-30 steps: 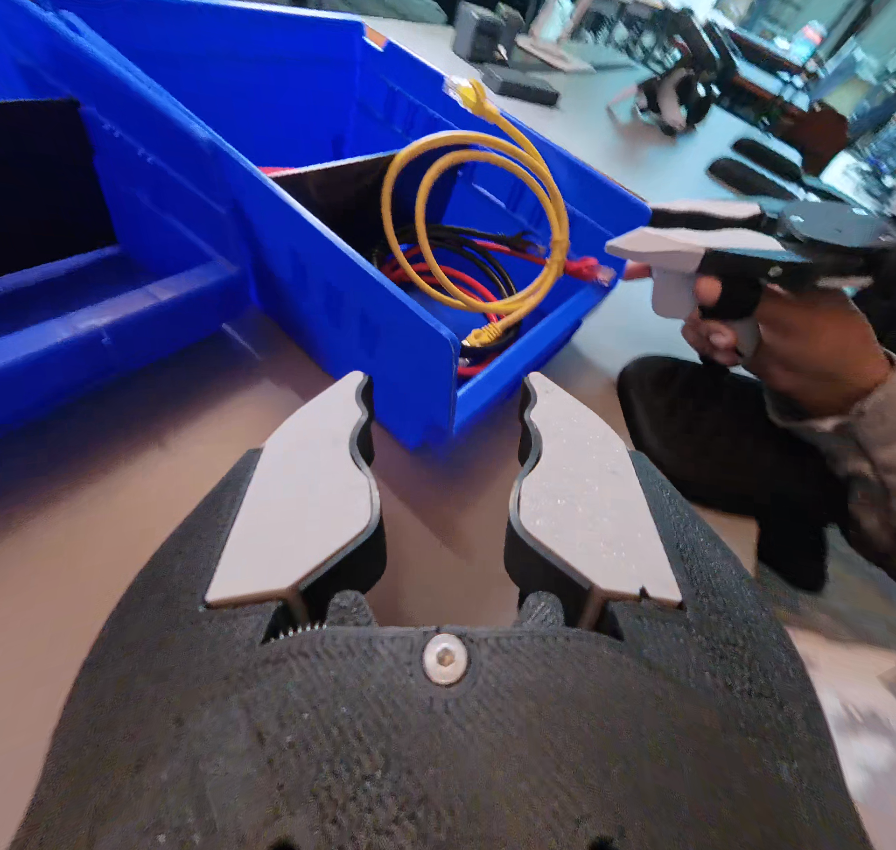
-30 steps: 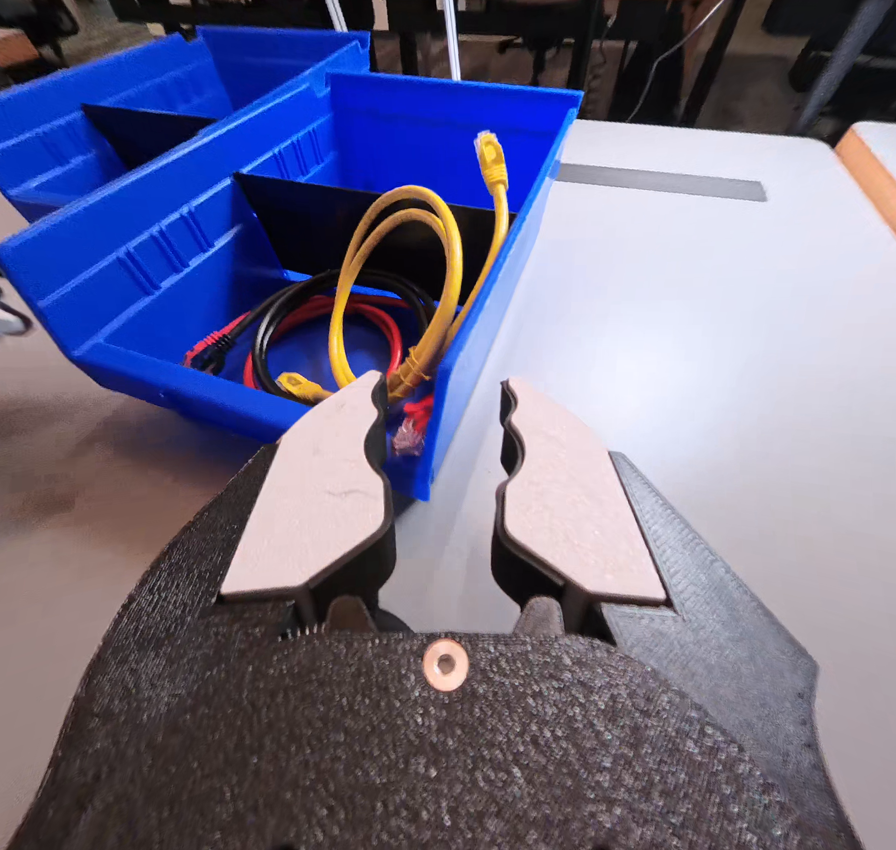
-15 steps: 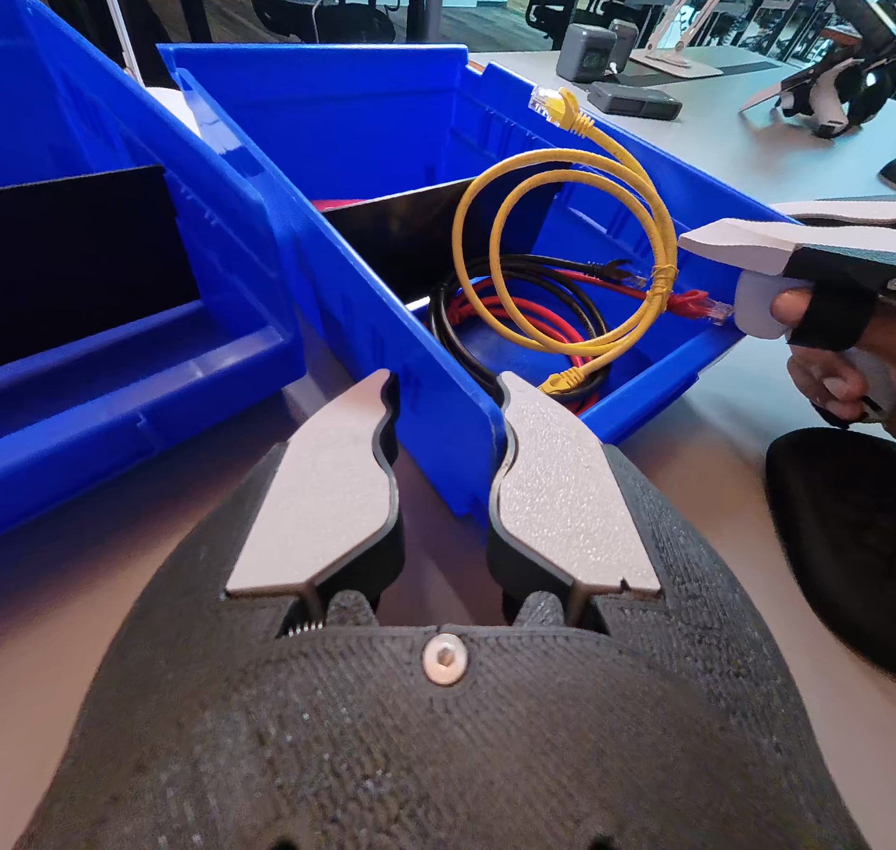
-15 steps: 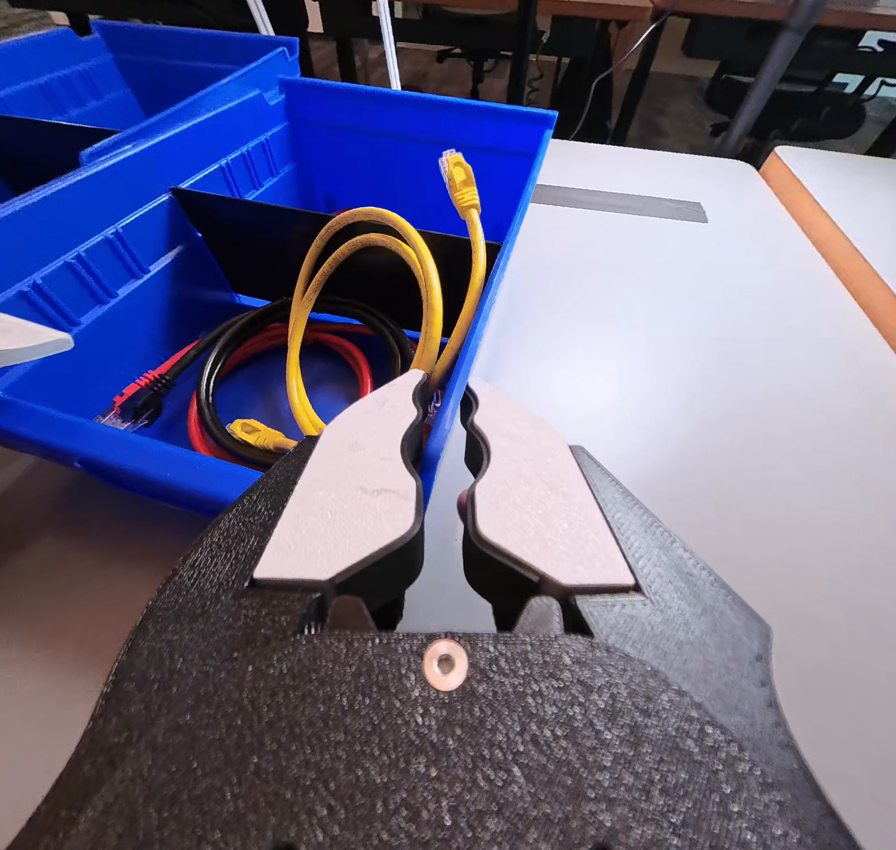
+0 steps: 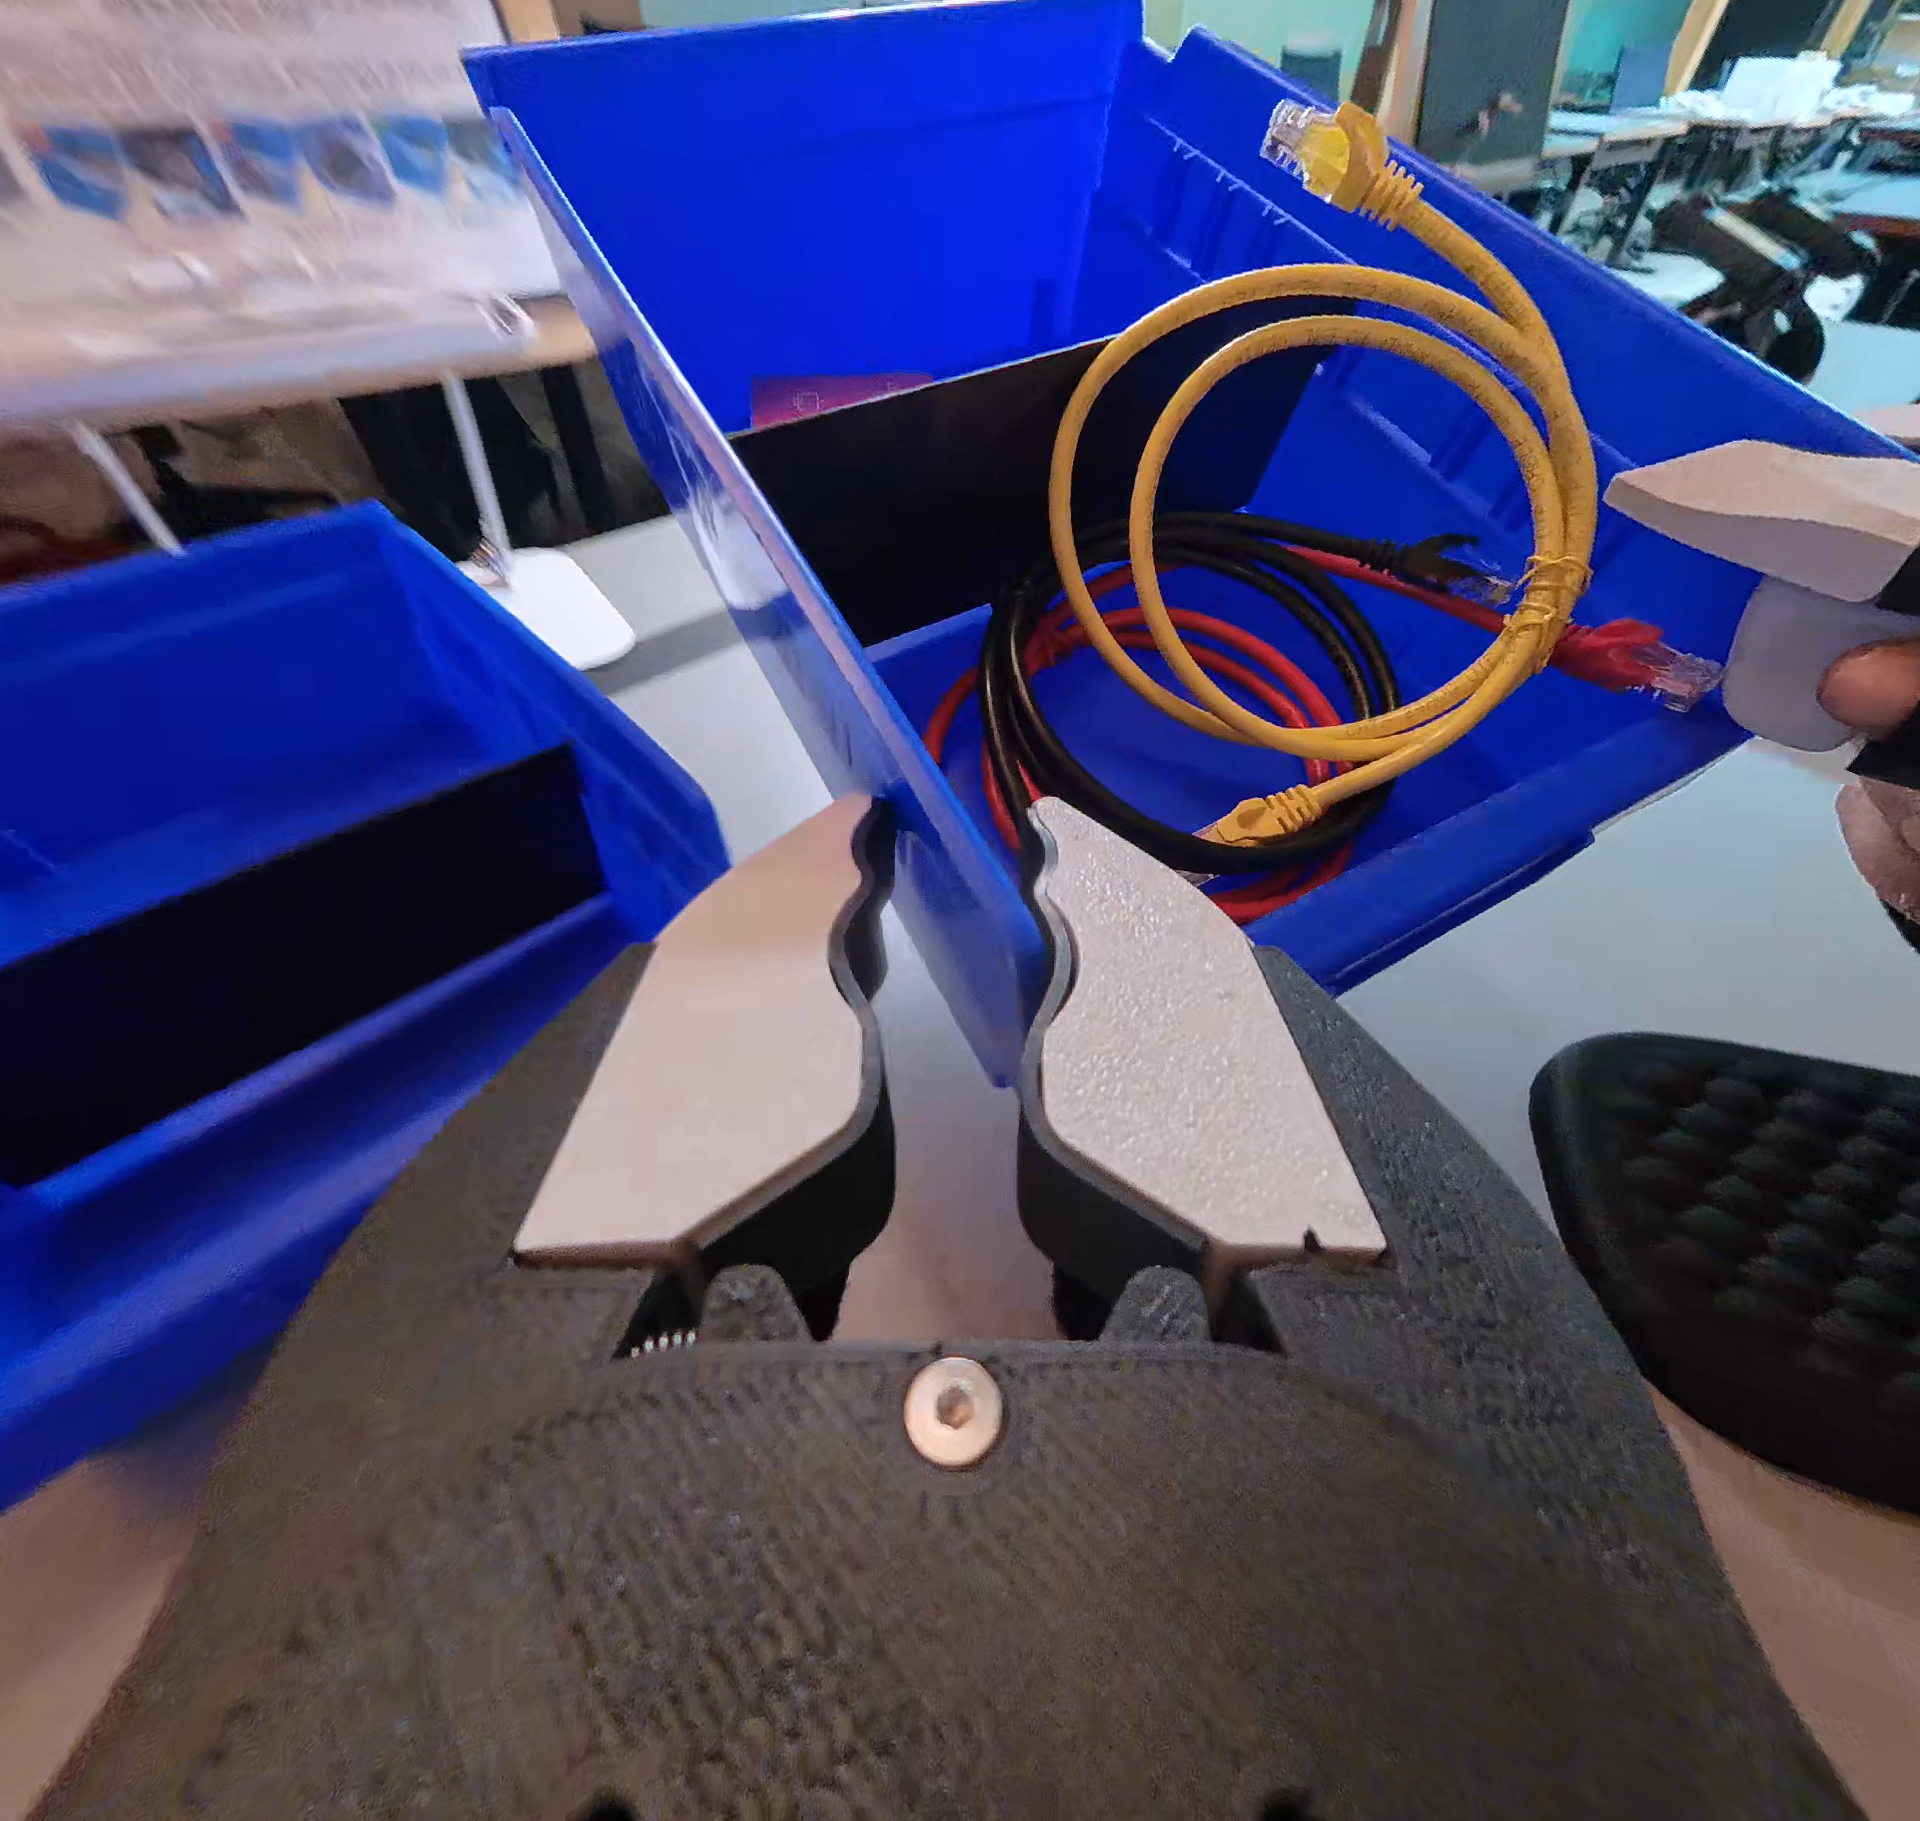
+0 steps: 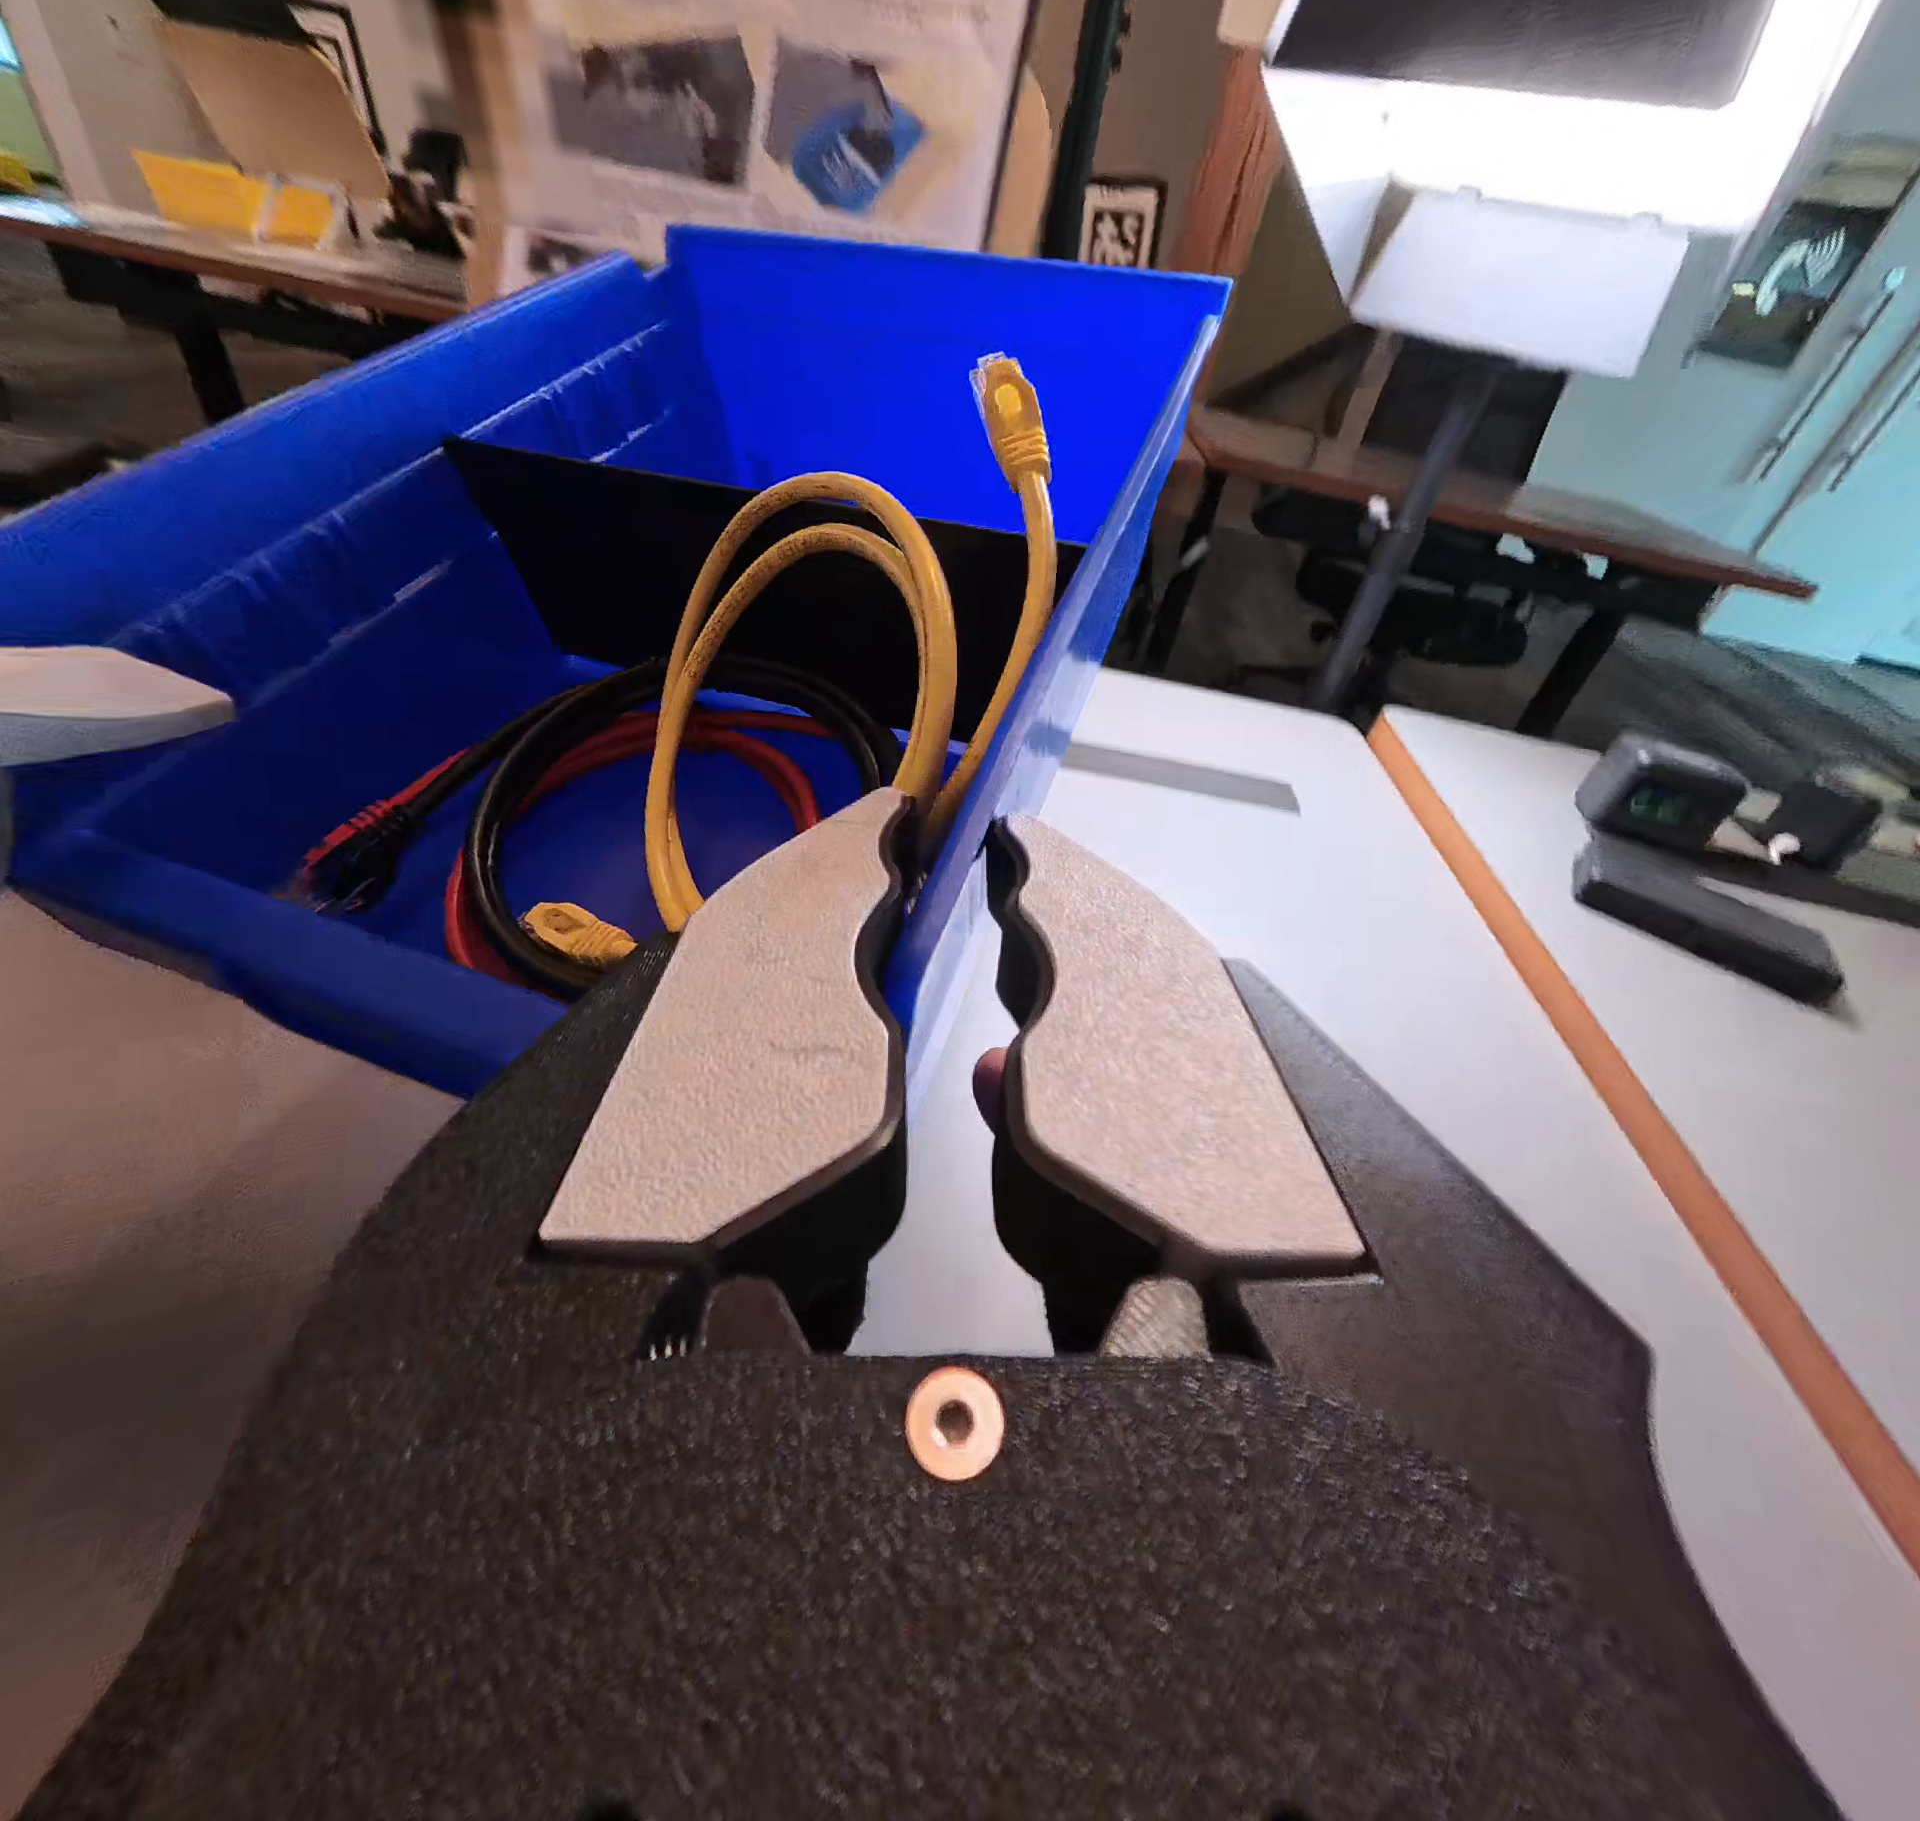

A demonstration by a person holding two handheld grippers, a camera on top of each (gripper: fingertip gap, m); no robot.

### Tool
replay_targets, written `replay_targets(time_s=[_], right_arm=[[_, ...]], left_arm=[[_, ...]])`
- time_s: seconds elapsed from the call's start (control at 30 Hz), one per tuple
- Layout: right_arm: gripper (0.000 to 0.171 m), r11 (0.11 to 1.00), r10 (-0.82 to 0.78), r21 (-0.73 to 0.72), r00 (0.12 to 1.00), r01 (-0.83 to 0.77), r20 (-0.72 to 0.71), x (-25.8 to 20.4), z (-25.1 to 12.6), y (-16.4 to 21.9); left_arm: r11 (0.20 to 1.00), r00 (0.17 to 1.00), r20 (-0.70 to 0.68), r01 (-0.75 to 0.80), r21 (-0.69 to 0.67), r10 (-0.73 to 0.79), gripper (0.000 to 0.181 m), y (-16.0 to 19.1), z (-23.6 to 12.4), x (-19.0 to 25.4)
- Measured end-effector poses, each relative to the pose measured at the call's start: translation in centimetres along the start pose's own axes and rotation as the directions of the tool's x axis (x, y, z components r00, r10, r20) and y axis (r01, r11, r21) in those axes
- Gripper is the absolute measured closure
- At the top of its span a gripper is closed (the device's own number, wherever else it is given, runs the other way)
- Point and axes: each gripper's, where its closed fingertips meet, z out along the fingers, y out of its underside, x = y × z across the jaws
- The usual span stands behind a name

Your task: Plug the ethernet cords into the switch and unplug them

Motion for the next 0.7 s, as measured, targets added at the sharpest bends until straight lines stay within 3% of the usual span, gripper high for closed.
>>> replay_targets(time_s=[0.17, 0.3, 0.53, 0.7], right_arm=[[0.156, 0.994, 0.021, 0.1, 0.985, -0.038, 0.17, -6.3, 1.6, -6.1], [0.155, 0.991, 0.057, 0.098, 0.937, -0.096, 0.343, -13.9, 4.7, -9.0], [0.152, 0.993, 0.083, 0.022, 0.825, -0.115, 0.56, -29.1, 8.7, -9.5], [0.151, 0.992, 0.13, -0.074, 0.769, -0.107, 0.626, -37.3, 11.1, -6.6]], left_arm=[[0.998, 0.99, 0.134, -0.058, 0.033, 0.053, 0.158, -4.7, -6.4, -5.2], [0.998, 0.954, 0.292, -0.068, 0.001, 0.064, 0.158, -5.8, -12.9, -11.0], [0.998, 0.846, 0.533, 0.006, -0.07, 0.032, 0.162, -2.4, -23.0, -21.4], [0.99, 0.792, 0.606, 0.131, -0.047, -0.076, 0.166, 2.0, -27.0, -27.4]])
